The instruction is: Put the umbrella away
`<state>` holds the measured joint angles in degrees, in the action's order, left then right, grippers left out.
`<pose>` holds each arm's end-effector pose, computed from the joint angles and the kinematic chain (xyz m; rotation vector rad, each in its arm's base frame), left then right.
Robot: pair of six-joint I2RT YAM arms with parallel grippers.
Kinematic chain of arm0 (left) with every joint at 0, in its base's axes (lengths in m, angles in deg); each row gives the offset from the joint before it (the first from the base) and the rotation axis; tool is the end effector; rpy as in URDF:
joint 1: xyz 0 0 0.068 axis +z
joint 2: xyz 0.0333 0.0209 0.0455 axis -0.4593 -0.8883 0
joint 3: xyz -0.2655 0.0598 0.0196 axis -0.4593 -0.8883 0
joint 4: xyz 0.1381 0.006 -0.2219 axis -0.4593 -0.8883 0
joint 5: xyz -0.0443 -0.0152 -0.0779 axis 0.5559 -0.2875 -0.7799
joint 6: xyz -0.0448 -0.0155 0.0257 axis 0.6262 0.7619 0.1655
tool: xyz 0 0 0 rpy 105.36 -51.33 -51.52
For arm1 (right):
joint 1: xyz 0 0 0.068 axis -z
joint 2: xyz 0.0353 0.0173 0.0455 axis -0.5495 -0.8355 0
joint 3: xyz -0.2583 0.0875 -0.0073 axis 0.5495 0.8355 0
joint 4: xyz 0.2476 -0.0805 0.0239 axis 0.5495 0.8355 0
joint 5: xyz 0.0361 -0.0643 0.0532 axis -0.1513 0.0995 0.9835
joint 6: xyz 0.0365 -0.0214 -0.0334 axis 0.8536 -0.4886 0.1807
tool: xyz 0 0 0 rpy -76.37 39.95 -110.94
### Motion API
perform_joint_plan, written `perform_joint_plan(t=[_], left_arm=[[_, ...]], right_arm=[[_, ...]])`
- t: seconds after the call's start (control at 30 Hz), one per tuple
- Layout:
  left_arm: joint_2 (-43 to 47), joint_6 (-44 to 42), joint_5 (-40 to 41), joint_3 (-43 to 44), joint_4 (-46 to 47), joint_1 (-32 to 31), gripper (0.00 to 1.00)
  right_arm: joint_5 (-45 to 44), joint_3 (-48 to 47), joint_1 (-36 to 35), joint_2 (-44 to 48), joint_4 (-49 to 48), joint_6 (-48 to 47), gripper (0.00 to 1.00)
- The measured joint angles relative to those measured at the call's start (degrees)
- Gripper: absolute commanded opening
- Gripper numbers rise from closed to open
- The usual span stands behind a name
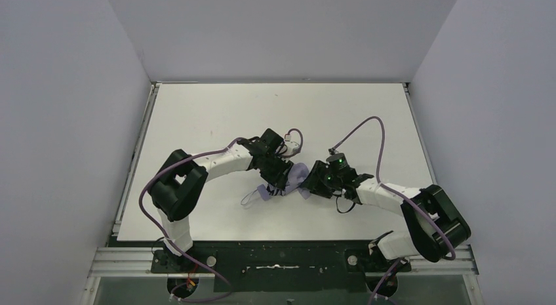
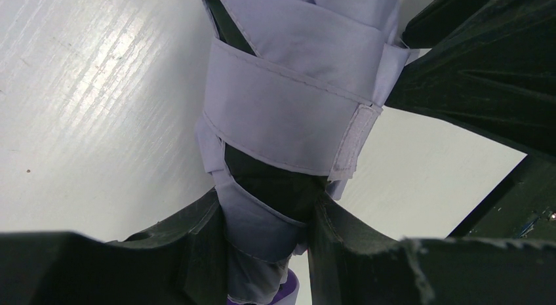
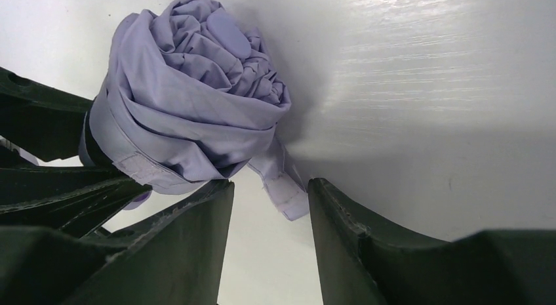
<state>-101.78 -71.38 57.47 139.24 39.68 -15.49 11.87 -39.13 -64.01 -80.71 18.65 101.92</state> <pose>0.2643 -0.2595 0.1669 1.0134 2.5860 -0.6387 0.2049 0.1324 0.1412 0.3913 2.6198 0.9129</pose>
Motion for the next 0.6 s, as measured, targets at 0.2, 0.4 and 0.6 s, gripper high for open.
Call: perform_joint_plan(t=[0.2, 0.4, 0.6], left_arm=[[-0.1, 0.0, 0.0, 0.1, -0.2, 0.0, 0.0], [-0.2, 0.0, 0.0, 0.2, -0.3, 0.0, 0.0], [-0.4, 0.0, 0.0, 0.5, -0.7, 0.0, 0.0]], right_arm=[[1.3, 0.8, 0.0, -0.3, -2.2, 1.7, 0.48], [1.7, 4.0, 0.0, 1.0, -6.8, 5.2, 0.47], [2.2, 6.3, 0.0, 1.4, -11.3, 5.7, 0.47]])
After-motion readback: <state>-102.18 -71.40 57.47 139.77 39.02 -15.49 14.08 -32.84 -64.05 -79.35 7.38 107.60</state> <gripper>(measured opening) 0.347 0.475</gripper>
